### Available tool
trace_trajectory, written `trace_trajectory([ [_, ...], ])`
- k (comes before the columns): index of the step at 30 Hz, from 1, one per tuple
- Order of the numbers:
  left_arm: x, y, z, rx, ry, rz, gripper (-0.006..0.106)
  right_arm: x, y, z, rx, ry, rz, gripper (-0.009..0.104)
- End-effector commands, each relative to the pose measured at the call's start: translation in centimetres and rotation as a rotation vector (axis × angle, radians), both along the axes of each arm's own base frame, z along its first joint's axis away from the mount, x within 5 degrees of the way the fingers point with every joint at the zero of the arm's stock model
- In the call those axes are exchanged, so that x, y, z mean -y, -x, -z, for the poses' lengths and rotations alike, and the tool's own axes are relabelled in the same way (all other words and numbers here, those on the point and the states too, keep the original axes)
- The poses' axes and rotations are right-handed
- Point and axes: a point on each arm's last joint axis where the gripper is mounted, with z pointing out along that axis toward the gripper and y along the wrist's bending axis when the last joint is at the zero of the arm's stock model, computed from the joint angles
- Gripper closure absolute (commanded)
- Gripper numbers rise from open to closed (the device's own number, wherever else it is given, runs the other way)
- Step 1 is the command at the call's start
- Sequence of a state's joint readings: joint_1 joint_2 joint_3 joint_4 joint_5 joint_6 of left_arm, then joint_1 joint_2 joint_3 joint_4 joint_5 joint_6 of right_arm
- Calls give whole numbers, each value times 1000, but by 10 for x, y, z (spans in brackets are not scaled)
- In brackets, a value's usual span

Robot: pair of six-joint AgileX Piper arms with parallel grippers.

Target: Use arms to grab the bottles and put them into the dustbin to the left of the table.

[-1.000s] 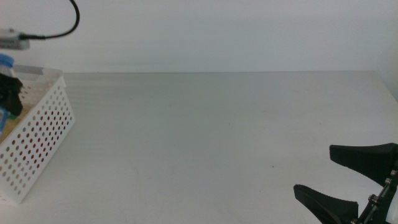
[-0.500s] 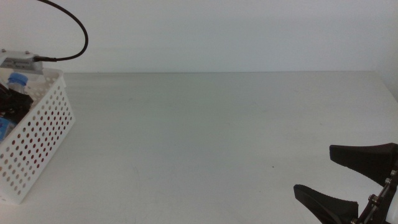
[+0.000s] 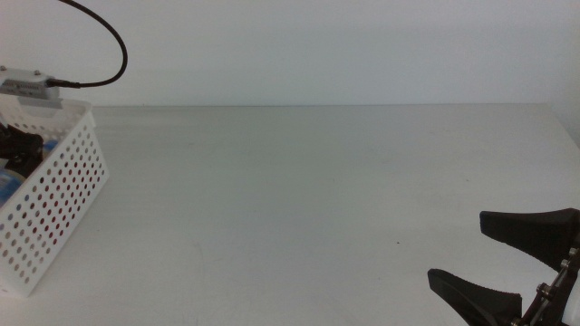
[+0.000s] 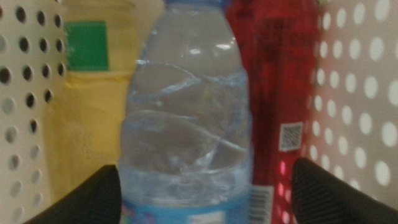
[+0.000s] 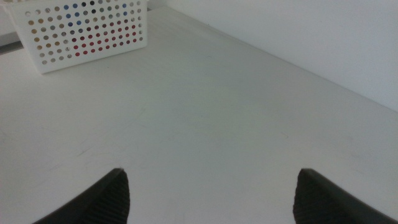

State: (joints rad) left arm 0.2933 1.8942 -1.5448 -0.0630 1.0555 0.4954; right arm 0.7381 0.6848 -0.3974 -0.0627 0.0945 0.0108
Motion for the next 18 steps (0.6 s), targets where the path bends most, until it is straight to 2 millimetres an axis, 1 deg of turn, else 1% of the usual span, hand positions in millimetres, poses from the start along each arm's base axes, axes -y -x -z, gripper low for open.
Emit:
trace_trajectory([
  [1,5,7,-37,93,8,-14,10,-2,-1,-15,81,-52,-9,26],
  [4,10,10,-47,129,52,-57,10,-2,-1,-15,81,-52,-9,26],
  [9,27,23,-66,198,91,-37,10,-2,-1,-15,81,-52,-9,26],
  [13,54,40,-80,337,104,-4,10,-2,-1,-15,81,-52,-9,26],
  [18,91,68,-98,537,70,94,10,-2,-1,-15,81,-52,-9,26],
])
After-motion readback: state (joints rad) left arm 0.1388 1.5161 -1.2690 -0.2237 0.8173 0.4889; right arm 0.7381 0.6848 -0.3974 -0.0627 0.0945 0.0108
